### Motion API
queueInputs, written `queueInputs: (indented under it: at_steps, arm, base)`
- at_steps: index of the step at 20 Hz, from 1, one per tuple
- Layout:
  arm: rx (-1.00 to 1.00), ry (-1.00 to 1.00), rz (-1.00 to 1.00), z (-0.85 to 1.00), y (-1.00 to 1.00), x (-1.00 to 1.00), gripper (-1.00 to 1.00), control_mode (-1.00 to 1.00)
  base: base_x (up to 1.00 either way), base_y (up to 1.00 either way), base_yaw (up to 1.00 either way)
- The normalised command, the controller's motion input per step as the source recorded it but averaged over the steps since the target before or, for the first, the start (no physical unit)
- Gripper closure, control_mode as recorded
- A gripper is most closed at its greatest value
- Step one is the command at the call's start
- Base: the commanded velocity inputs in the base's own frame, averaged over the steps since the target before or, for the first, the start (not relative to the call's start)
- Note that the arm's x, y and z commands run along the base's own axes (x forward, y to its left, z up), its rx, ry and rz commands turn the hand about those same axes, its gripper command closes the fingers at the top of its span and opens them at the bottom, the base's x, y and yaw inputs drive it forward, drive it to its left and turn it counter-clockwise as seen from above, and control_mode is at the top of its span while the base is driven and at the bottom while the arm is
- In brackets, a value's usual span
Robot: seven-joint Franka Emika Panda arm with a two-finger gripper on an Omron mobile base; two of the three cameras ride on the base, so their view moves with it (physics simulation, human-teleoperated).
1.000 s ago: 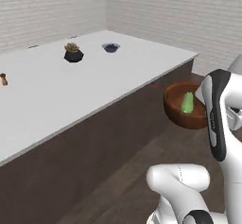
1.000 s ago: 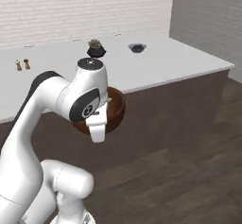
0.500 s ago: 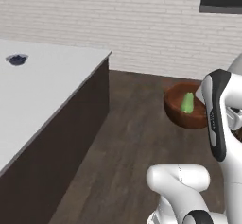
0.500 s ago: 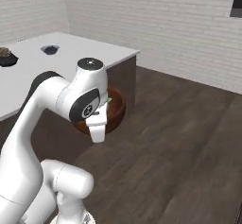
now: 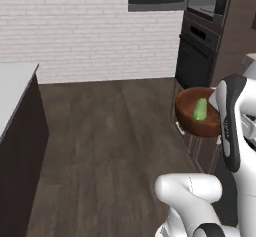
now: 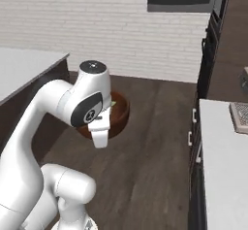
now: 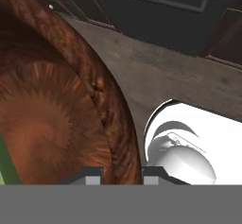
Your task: Pick the corn from the sink and place it in the bowl. Then pick the bowl and place it in the microwave. Then close the microwave door and press the start button.
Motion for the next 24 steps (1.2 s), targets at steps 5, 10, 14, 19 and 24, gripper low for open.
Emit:
queueInputs:
  at_steps: [5,10,14,19,24]
  arm:
    - [0.0,0.0,0.0,0.0,0.0,0.0,1.0,1.0]
    - [0.0,0.0,0.0,0.0,0.0,0.0,1.0,1.0]
    - [0.0,0.0,0.0,0.0,0.0,0.0,1.0,1.0]
    - [0.0,0.0,0.0,0.0,0.0,0.0,1.0,1.0]
    - [0.0,0.0,0.0,0.0,0.0,0.0,1.0,1.0]
  base:
    - [0.74,0.49,-0.56]
    - [0.88,0.67,-0.55]
    - [0.91,0.76,-0.53]
    - [0.82,0.72,-0.52]
    - [0.72,0.78,-0.49]
